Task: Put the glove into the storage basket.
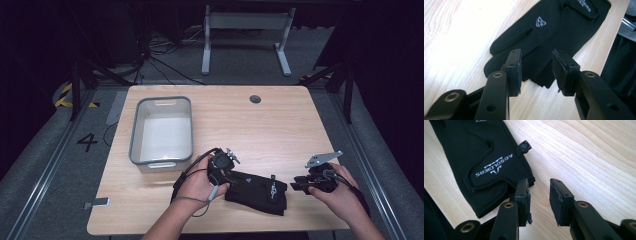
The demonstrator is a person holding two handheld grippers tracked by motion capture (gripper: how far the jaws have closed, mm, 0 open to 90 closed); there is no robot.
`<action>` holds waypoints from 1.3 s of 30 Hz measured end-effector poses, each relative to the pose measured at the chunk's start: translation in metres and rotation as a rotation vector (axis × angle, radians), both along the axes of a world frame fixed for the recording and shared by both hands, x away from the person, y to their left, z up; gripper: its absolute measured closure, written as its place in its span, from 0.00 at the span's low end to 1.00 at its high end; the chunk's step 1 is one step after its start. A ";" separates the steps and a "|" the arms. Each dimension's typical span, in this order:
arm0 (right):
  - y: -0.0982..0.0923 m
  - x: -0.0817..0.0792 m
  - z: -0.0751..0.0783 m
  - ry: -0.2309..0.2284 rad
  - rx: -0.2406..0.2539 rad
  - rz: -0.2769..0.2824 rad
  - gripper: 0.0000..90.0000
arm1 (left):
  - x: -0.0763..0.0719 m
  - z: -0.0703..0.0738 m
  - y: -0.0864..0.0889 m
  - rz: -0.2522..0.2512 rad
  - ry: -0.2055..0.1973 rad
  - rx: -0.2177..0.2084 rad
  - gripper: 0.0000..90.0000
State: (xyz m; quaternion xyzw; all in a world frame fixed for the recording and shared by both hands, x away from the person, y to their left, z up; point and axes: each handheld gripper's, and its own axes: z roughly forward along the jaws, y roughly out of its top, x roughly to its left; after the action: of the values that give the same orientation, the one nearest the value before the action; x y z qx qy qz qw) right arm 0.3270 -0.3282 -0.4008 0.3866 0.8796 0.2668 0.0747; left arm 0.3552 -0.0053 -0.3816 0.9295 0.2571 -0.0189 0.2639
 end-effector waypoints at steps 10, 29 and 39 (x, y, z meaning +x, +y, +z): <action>-0.015 0.006 -0.001 0.006 0.036 -0.043 0.76 | 0.006 0.001 -0.025 -0.106 -0.009 -0.025 0.60; -0.027 0.002 -0.003 0.032 0.076 -0.076 0.75 | 0.018 -0.021 -0.079 -0.302 0.002 0.019 0.52; -0.023 0.001 -0.005 0.043 0.084 -0.065 0.72 | 0.015 -0.043 -0.082 -0.243 -0.004 0.055 0.39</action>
State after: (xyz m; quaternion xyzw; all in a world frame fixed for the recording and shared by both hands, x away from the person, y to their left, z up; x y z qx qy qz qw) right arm 0.3275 -0.3512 -0.4060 0.4235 0.8561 0.2924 0.0480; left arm 0.3697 -0.0872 -0.4250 0.9607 0.1423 -0.0419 0.2346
